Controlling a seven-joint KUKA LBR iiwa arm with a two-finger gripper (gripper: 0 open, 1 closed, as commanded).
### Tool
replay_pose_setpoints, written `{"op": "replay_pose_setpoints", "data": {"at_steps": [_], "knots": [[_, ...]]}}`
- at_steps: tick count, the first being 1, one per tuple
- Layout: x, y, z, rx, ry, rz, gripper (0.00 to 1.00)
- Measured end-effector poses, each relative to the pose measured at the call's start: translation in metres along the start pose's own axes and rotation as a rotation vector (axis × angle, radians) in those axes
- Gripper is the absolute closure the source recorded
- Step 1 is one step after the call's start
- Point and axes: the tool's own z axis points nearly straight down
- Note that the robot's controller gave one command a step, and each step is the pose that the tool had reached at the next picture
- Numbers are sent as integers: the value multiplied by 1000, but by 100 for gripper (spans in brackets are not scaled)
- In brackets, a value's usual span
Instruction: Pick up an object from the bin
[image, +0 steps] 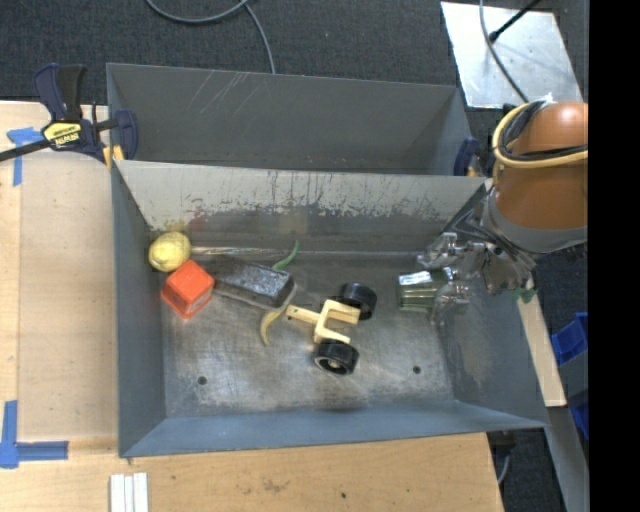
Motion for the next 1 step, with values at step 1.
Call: {"op": "replay_pose_setpoints", "data": {"at_steps": [1], "knots": [[-14, -1, -43, -3, 8, 38, 100]]}}
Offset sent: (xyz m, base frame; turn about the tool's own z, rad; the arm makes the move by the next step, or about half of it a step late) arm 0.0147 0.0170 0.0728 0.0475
